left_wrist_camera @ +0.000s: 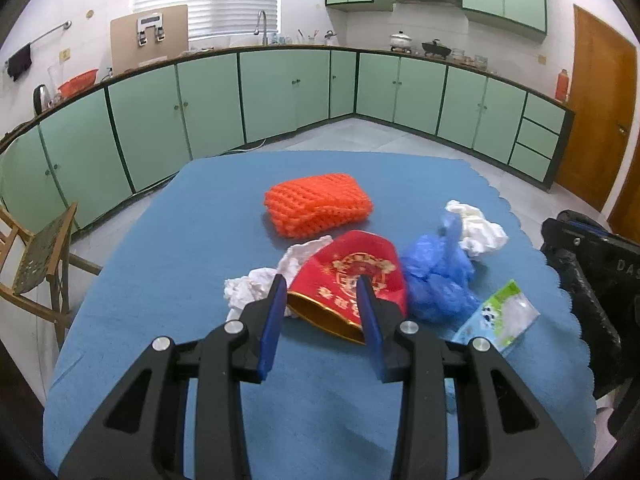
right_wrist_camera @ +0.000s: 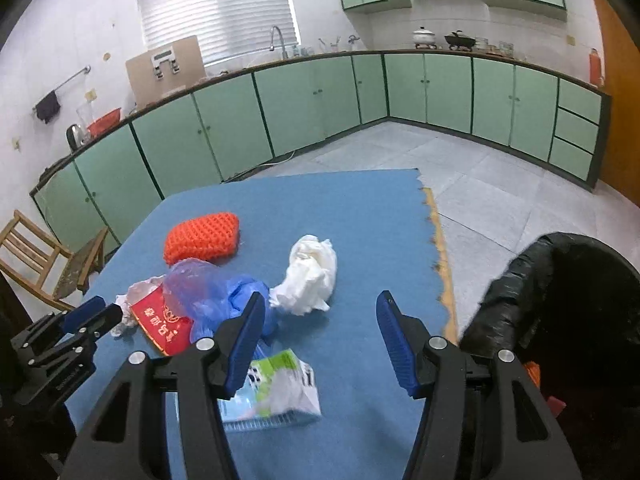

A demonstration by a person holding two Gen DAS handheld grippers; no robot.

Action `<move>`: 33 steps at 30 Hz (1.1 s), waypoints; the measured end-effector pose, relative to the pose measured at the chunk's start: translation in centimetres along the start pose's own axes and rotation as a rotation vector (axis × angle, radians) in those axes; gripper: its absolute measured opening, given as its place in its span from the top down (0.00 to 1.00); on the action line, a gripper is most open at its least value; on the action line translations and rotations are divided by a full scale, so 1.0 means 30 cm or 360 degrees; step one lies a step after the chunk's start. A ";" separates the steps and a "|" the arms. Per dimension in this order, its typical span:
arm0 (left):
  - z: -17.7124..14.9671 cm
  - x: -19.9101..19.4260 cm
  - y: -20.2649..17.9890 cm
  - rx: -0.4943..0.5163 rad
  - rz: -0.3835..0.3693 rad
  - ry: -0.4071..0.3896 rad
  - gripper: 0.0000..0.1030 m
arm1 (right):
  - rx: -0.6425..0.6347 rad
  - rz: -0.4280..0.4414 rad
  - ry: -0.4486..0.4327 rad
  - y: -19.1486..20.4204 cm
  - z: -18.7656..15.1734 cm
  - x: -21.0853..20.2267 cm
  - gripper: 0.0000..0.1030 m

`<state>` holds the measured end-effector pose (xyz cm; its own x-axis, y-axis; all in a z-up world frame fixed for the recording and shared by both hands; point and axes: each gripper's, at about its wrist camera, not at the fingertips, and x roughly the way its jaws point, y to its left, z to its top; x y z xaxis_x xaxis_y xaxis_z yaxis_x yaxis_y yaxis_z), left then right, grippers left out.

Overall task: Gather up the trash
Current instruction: 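Move both tools back over the table toward the remaining trash, then grasp the white tissue with the right tool while the left grasps the blue bag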

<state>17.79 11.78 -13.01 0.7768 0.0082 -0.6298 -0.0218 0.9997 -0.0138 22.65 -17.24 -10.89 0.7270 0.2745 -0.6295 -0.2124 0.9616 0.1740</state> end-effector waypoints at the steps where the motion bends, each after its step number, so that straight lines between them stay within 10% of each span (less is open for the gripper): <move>1: 0.001 0.003 0.004 -0.0001 0.0001 0.0002 0.66 | -0.0001 0.0007 0.0008 0.007 0.006 0.018 0.44; 21: 0.037 0.064 0.037 -0.0020 -0.0014 -0.0012 0.66 | -0.0013 -0.0043 0.0220 0.027 0.005 0.296 0.46; 28: 0.035 0.068 0.023 -0.0017 -0.0021 0.0000 0.66 | 0.0022 0.0032 0.0263 -0.002 0.000 0.314 0.75; 33: 0.046 0.057 -0.002 -0.0032 -0.0061 -0.0014 0.67 | 0.0027 0.0053 0.0140 -0.017 0.036 0.233 0.76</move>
<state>19.98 11.77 -13.02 0.7829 -0.0295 -0.6214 -0.0046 0.9986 -0.0532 28.55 -15.82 -14.55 0.6594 0.3055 -0.6869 -0.2241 0.9520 0.2083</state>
